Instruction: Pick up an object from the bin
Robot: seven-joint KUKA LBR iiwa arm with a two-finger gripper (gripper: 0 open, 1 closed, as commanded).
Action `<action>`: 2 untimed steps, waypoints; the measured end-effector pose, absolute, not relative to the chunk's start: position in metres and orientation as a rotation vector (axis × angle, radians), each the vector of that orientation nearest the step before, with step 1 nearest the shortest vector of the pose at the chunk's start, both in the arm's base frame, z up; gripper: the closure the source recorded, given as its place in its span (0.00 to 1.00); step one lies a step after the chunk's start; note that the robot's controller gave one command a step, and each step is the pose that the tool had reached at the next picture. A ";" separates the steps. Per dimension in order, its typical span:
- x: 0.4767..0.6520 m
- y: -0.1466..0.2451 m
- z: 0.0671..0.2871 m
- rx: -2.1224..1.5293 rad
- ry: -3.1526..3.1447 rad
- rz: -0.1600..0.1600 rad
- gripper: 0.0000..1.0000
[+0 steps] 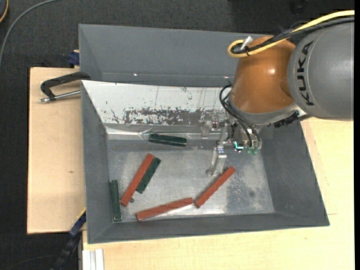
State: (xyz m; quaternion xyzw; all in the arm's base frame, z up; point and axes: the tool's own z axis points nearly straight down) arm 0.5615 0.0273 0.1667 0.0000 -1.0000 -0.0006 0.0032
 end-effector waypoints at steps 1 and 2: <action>0.509 -0.012 0.067 0.315 -3.118 -0.001 0.00; 0.511 -0.011 0.070 0.316 -3.126 -0.002 1.00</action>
Offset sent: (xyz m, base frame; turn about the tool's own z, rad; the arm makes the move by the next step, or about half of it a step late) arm -0.0505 -0.0388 -0.0967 -0.2035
